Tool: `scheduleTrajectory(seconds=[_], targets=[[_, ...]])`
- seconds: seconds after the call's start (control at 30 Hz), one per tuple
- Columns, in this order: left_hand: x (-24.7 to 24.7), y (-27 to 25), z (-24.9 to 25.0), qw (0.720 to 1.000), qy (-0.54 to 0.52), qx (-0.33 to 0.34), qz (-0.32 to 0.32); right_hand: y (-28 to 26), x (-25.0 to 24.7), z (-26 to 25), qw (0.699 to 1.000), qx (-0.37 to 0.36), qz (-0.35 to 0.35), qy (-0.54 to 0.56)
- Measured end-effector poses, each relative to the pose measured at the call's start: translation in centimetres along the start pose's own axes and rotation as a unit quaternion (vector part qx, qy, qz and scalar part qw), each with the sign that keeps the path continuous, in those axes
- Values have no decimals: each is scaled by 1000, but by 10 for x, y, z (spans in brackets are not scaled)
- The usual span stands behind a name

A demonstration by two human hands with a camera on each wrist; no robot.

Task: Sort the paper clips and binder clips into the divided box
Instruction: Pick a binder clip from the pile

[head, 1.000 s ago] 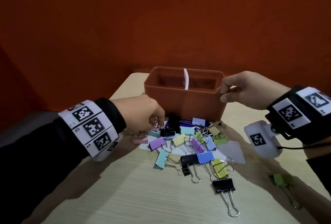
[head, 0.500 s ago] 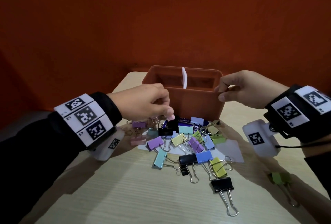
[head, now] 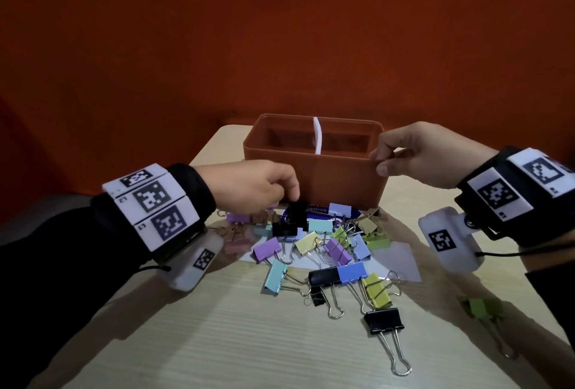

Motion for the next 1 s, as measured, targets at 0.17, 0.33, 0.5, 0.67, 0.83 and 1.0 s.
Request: scheduleTrajectory(seconds=[0.17, 0.33, 0.5, 0.67, 0.83, 1.0], targets=[[9, 3, 5, 988, 153, 20, 21, 0, 0, 1, 1000, -2, 2, -4], [13, 6, 10, 975, 214, 53, 11, 0, -1, -1, 1000, -9, 4, 4], [4, 1, 22, 989, 133, 71, -3, -1, 0, -2, 1000, -12, -2, 0], [-30, 1, 62, 993, 11, 112, 46, -1, -1, -2, 1000, -12, 1, -2], [-53, 30, 92, 973, -7, 144, 183, -2, -2, -6, 1000, -16, -1, -1], [-37, 56, 83, 971, 61, 130, 193, -3, -2, -7, 1000, -18, -4, 3]])
Point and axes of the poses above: each hand's wrist, its own y-axis towards the middle knuckle, its own x-axis out of the palm, z = x × y, the point moved 8 cm from there along y, towards the middle knuckle, and after that the axes turned 11 degrees about z, right-handed, at the moved point
